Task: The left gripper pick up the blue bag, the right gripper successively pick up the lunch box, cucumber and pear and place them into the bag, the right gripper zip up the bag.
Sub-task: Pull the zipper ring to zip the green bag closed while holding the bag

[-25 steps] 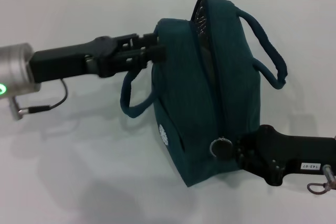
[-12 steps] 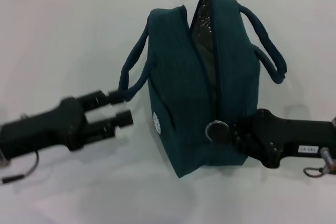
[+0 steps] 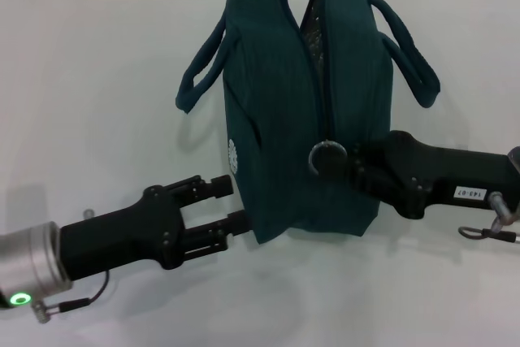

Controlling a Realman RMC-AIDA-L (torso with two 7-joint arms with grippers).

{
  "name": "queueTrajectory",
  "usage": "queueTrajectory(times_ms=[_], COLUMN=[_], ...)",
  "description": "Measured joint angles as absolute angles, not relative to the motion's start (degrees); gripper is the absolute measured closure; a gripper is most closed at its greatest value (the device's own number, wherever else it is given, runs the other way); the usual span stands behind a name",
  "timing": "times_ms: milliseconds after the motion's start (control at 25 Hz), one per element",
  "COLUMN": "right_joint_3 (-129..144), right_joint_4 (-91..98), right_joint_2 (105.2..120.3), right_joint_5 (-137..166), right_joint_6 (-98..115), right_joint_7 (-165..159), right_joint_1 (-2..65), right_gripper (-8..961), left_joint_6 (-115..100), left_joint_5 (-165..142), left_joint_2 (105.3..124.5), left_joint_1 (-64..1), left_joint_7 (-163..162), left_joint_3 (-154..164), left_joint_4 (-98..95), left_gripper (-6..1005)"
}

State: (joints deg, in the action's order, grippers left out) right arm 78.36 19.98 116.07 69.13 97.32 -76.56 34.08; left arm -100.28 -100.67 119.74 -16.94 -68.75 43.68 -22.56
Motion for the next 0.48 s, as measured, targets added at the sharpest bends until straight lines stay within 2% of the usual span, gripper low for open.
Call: queueTrajectory(times_ms=[480], right_joint_3=[78.8], right_joint_4=[19.5], right_joint_2=[116.19], right_joint_5=[67.3], right_joint_6=[92.3], right_joint_7=[-76.2], right_joint_1=[34.6], right_gripper=[944], left_joint_6=[-96.8], left_joint_5=[-100.2], left_joint_2=[119.96], left_joint_1=[-21.1], left_joint_7=[-66.4], left_joint_3=[45.2], left_joint_4=[-17.5], left_gripper=[268])
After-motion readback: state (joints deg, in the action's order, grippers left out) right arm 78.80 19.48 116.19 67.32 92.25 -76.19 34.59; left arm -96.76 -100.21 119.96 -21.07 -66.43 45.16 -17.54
